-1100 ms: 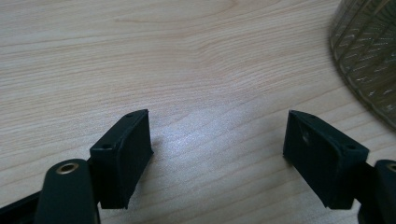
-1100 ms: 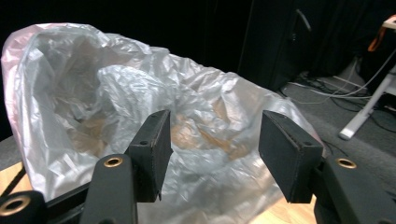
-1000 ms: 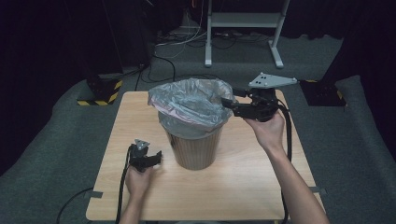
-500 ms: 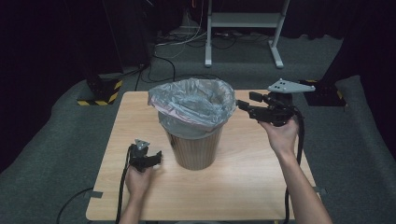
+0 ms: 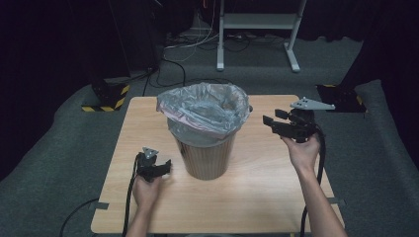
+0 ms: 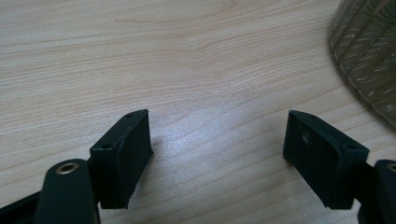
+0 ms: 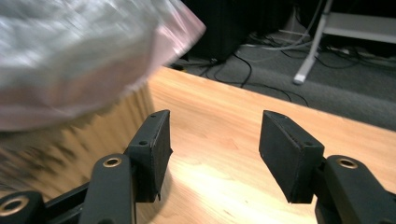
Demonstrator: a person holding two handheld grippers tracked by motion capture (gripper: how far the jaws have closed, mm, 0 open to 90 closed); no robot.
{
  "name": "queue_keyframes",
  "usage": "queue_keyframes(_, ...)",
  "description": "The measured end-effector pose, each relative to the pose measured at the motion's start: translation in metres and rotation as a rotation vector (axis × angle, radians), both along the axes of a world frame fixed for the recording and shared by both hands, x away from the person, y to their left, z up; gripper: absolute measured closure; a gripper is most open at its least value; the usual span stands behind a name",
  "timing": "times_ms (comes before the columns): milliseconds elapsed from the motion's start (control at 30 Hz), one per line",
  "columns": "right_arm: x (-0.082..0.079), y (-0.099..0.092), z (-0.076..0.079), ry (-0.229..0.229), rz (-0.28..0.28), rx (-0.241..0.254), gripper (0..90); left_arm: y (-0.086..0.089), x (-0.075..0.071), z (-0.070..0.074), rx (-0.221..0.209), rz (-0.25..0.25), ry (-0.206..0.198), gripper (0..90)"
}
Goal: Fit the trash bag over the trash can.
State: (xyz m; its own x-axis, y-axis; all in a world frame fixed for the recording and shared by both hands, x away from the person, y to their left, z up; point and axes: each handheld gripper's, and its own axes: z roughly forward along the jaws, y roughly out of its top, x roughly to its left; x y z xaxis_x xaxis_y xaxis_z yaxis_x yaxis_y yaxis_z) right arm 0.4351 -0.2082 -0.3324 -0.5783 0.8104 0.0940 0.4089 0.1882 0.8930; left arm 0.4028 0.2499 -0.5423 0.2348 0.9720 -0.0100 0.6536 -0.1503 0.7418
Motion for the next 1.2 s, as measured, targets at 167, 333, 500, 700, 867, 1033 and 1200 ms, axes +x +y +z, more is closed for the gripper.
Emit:
queue_keyframes(167,0.004,-0.007,-0.018,0.030,-0.038,-0.004,43.4,0.000,0.000,0.000,0.000,0.000,0.000,23.4)
queue_keyframes(333,0.006,-0.009,-0.029,0.049,-0.055,-0.020,42.8,0.000,0.000,0.000,0.000,0.000,0.000,23.3)
queue_keyframes(500,0.007,-0.010,-0.043,0.069,-0.071,-0.029,42.7,0.000,0.000,0.000,-0.001,0.001,-0.001,23.4)
queue_keyframes(700,0.009,-0.012,-0.060,0.094,-0.092,-0.038,42.6,0.000,0.000,0.000,-0.001,0.000,0.000,23.3)
queue_keyframes(867,0.012,-0.014,-0.075,0.111,-0.118,-0.049,42.6,0.000,0.000,0.000,-0.001,0.000,0.000,23.4)
queue_keyframes(1033,0.014,-0.016,-0.091,0.129,-0.141,-0.051,42.6,0.000,0.000,0.000,-0.001,0.000,0.000,23.3)
queue_keyframes(1200,0.017,-0.017,-0.107,0.147,-0.165,-0.070,42.4,0.000,0.000,0.000,0.000,0.000,0.000,23.4)
